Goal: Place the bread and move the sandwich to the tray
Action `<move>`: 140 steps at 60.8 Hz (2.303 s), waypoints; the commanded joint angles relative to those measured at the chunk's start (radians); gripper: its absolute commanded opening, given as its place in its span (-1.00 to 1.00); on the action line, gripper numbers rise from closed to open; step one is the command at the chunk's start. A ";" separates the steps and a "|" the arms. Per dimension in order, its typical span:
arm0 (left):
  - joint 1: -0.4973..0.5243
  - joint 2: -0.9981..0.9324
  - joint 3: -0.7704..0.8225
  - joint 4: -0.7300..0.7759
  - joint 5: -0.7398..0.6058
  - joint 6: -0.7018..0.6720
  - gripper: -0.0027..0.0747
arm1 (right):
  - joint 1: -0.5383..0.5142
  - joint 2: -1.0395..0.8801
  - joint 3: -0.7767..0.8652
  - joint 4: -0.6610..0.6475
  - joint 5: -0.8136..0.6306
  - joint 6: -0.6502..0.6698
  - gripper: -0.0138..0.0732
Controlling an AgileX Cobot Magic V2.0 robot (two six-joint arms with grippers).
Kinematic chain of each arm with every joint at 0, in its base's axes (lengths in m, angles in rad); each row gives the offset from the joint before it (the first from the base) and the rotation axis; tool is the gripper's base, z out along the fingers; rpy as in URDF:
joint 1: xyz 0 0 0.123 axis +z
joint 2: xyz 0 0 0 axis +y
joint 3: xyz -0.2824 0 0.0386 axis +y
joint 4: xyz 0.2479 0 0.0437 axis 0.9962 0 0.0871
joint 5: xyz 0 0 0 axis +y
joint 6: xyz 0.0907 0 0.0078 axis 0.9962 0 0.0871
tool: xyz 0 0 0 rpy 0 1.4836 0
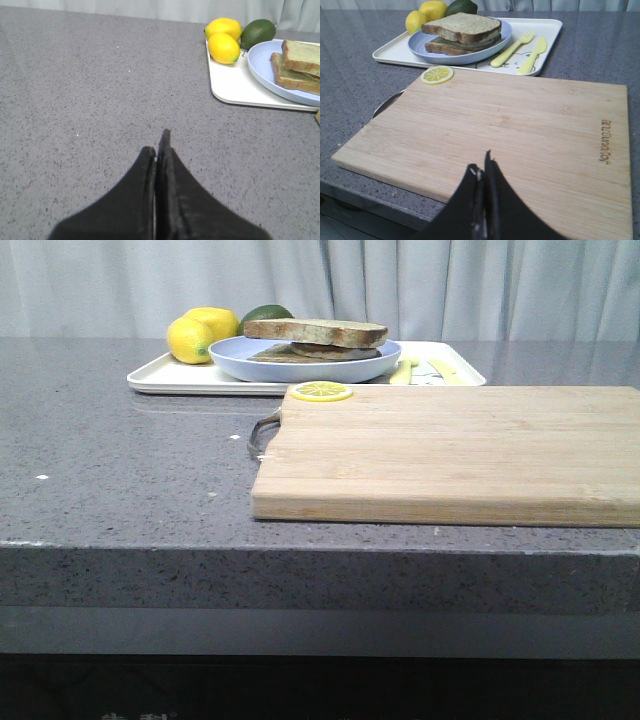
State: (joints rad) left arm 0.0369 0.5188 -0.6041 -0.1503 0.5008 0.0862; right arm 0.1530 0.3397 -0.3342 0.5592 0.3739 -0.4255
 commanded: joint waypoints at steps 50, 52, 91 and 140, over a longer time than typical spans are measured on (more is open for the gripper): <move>0.002 -0.110 0.040 -0.016 -0.041 -0.007 -0.98 | 0.002 0.011 -0.027 0.010 -0.063 -0.005 -0.84; 0.002 -0.110 0.040 -0.016 -0.043 -0.007 -0.98 | 0.002 0.011 -0.027 0.010 -0.063 -0.005 -0.84; 0.002 -0.495 0.504 -0.042 -0.327 -0.070 -0.98 | 0.002 0.011 -0.027 0.010 -0.063 -0.005 -0.84; -0.116 -0.545 0.610 -0.036 -0.438 -0.086 -0.98 | 0.002 0.011 -0.027 0.010 -0.062 -0.005 -0.84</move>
State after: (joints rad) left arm -0.0706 -0.0038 0.0037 -0.1810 0.1471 0.0095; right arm 0.1530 0.3397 -0.3342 0.5592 0.3739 -0.4255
